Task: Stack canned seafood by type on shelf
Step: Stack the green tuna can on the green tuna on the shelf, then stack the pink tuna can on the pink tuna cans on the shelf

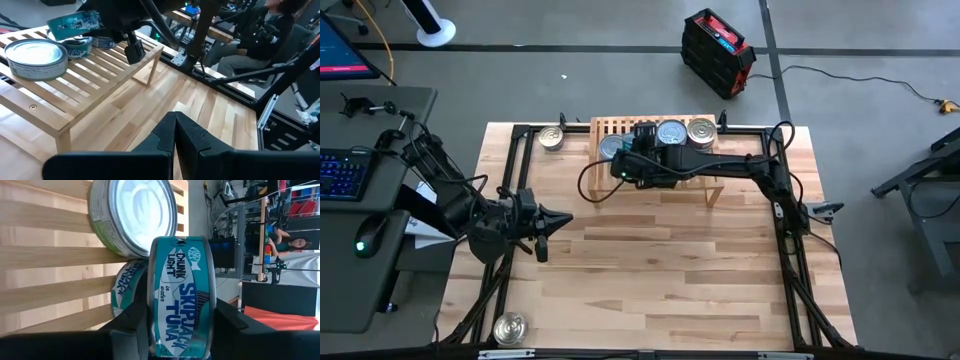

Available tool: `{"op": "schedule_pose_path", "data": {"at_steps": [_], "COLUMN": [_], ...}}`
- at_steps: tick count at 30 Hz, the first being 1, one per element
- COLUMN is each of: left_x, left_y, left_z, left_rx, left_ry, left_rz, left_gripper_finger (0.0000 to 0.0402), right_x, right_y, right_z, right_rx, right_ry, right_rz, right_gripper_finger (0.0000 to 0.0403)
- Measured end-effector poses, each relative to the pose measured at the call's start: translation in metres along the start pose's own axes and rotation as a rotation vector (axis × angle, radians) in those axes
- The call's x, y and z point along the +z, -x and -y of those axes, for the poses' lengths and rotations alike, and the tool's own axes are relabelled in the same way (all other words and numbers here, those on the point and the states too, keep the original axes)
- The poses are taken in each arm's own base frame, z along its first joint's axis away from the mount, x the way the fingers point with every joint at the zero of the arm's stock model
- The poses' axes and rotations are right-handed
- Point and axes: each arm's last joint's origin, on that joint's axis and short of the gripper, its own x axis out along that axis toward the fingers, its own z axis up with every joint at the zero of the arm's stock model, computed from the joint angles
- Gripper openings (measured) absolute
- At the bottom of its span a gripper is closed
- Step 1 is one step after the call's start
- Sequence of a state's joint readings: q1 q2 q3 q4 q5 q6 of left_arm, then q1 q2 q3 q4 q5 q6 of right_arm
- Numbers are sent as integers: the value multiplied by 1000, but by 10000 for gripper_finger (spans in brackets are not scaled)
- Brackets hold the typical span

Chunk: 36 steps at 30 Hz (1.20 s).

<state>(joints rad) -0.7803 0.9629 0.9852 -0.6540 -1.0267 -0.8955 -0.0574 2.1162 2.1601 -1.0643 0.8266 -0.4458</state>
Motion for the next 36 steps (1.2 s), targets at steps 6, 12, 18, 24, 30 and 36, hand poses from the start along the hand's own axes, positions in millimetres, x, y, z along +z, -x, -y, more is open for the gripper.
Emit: {"op": "schedule_pose_path", "data": {"at_steps": [6, 12, 18, 24, 30, 36], "left_x": [0, 0, 0, -1, -1, -1], "left_y": [0, 0, 0, 0, 0, 0], "left_z": [0, 0, 0, -1, -1, -1], "left_rx": [0, 0, 1, 4, 4, 4], "left_ry": [0, -3, -3, -14, -33, -34], "left_rz": [0, 0, 0, -3, -3, -3], "left_gripper_finger": [1, 1, 1, 1, 1, 1], "right_x": [0, -2, -3, -5, -6, -5], "right_y": [0, -2, -6, -9, -9, -7], "right_z": [0, 2, 5, 7, 7, 6], "right_rx": [-2, 0, -3, -5, -5, -3], "right_ry": [-1, 1, -33, -79, -77, -73], "right_rz": [0, -11, -20, -32, -32, -28], "right_gripper_finger": [127, 128, 138, 194, 268, 319]}}
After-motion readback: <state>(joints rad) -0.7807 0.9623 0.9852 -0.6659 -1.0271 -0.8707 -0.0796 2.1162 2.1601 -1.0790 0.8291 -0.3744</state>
